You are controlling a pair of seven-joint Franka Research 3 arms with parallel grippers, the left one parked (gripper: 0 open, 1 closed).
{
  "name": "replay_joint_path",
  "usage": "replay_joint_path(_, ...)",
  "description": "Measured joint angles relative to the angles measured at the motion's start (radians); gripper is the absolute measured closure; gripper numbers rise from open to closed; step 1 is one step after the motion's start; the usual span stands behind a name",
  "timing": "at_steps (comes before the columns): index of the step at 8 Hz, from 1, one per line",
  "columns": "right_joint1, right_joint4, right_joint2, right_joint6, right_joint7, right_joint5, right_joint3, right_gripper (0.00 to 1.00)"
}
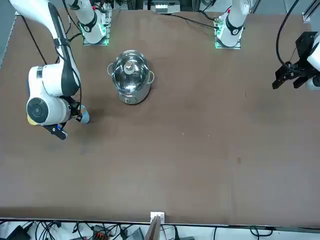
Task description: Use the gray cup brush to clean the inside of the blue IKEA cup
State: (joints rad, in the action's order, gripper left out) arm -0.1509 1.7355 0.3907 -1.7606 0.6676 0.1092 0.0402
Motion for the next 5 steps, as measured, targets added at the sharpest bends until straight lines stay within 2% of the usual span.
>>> replay_joint_path(5,0.028,0.000,0.015,0.002,0.000,0.043,0.004,0.97)
